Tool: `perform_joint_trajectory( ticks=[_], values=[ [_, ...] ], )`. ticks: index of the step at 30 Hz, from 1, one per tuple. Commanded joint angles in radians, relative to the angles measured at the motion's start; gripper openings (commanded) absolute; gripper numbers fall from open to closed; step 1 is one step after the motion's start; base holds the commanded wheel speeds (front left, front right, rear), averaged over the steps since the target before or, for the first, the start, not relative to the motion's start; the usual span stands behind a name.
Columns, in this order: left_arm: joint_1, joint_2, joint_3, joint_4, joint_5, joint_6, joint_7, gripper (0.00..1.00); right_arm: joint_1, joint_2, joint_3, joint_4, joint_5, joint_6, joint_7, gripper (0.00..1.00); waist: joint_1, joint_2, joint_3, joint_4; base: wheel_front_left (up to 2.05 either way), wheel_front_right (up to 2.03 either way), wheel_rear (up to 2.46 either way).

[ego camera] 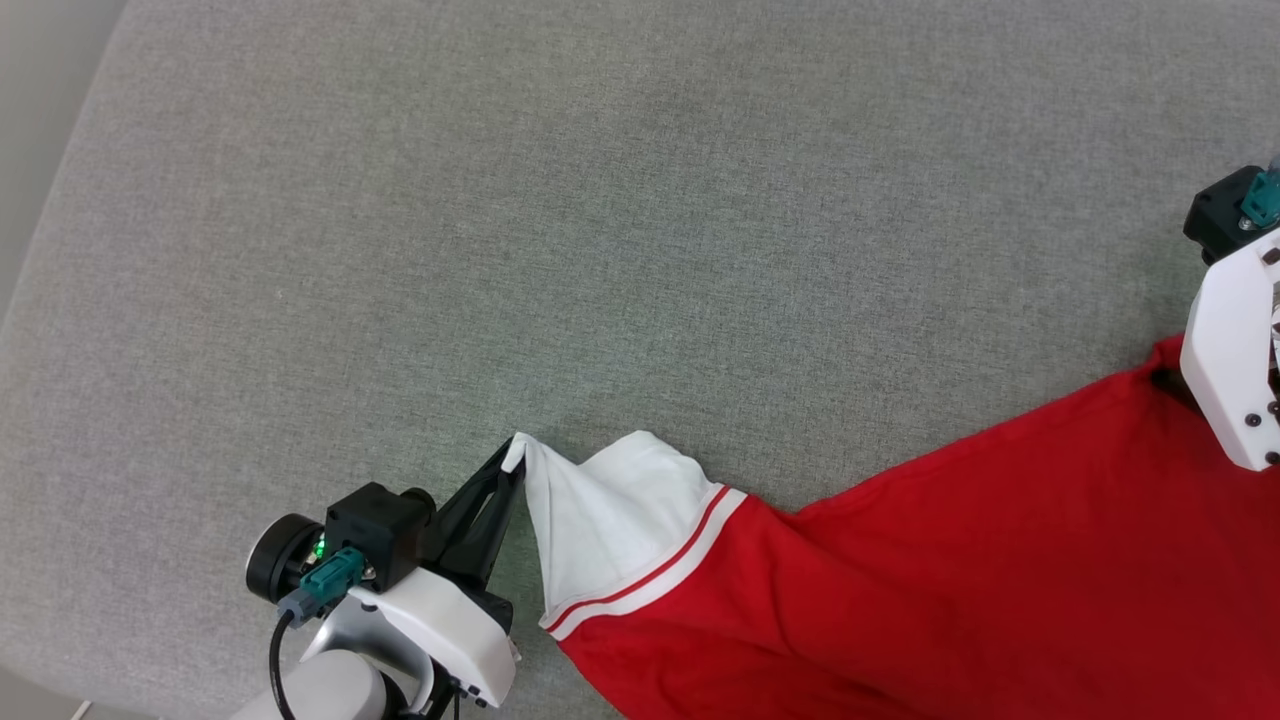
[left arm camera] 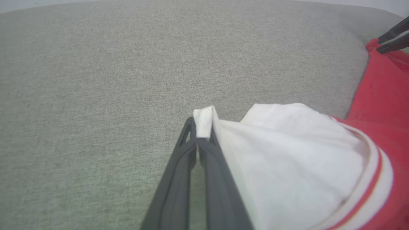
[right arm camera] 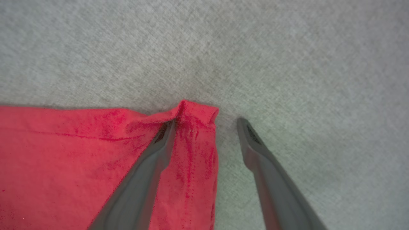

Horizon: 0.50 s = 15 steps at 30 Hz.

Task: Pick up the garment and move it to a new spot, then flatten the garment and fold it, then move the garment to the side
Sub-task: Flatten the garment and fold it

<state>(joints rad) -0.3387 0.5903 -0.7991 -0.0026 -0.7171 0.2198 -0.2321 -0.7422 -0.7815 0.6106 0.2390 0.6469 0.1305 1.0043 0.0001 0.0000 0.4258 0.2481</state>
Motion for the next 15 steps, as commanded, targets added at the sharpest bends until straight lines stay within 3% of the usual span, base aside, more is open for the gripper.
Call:
perform_joint_trajectory(
  ticks=[1, 2, 3, 15],
  values=[
    [-0.018, -0.003, 0.003, 0.005, 0.001, -0.005, -0.006, 0.0, 0.039, 0.016, 0.053, 0.033, 0.02, 0.0, 0.003, 1.0, -0.0001, 0.0, 0.003, 0.003, 0.0, 0.0, 0.0],
    [-0.017, -0.004, 0.004, 0.009, 0.0, -0.005, -0.008, 0.0, 0.042, 0.012, 0.067, 0.039, 0.028, 0.002, -0.001, 0.74, -0.0001, 0.0, 0.001, 0.001, 0.0, 0.0, 0.0],
    [-0.015, -0.005, 0.005, 0.014, -0.002, -0.006, -0.009, 0.0, 0.04, 0.01, 0.073, 0.039, 0.034, 0.001, -0.02, 0.0, -0.0001, 0.0, -0.003, -0.002, 0.0, 0.0, 0.0],
    [-0.041, 0.024, 0.031, 0.047, 0.006, -0.033, -0.02, 0.0, -0.024, -0.002, 0.033, 0.004, 0.114, 0.0, -0.279, 0.0, -0.0001, 0.0, -0.148, -0.045, 0.0, 0.0, 0.0]
  ],
)
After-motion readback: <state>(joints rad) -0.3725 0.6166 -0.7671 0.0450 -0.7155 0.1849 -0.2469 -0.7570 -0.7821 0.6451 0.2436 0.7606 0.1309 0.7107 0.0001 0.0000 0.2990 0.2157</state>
